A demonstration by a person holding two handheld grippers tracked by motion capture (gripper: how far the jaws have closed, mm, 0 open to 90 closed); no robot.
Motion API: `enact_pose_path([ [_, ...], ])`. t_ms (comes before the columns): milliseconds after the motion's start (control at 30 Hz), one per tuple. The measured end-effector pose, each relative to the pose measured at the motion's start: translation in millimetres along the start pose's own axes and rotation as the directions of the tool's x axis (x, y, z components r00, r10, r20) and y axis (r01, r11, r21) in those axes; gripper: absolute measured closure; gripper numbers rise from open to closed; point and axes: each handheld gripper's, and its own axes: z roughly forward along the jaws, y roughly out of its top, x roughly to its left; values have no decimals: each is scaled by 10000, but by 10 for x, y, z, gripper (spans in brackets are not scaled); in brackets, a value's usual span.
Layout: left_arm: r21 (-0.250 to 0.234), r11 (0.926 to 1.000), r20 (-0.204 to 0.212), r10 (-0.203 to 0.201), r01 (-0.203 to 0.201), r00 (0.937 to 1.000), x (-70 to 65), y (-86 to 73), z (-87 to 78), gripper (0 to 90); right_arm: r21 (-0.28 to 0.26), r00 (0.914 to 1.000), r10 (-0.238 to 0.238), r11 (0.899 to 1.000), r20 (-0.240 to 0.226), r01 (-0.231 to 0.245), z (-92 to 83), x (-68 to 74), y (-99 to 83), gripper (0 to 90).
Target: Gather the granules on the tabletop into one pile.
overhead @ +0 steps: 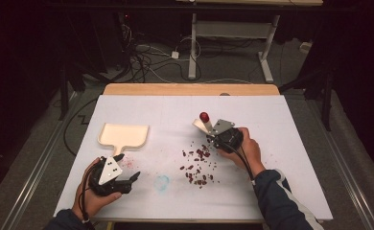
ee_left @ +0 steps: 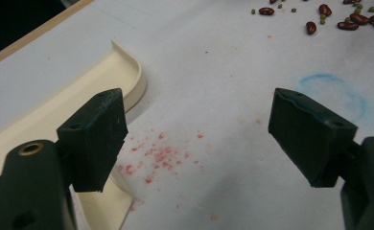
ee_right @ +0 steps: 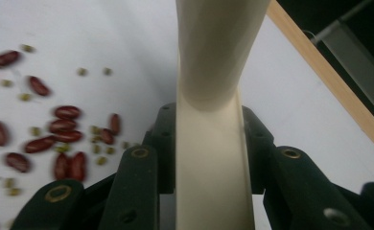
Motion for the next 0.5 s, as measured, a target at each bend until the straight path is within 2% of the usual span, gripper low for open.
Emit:
enact_pose_path([
  [33,5,10000,1,3,-3,10000,2,-3,-6,204,0,10000,0,10000,0,0,0,0,0,674],
  [133,20,10000,-16,23,-23,10000,2,-9,-16,204,-175,9988,-167,9997,-463,159,-46,104,37,674],
  [367,79,9999,101,102,-103,9999,-8,-12,-24,204,-450,9884,-716,9968,-1338,662,-161,307,89,673],
  [433,145,9999,174,57,-59,9998,-15,-14,-25,204,-492,9870,-885,9954,-1343,825,-212,344,108,674],
  [500,176,9998,212,72,-76,9997,-17,-14,-21,204,-595,9847,-857,9952,-1519,775,-255,347,116,674],
])
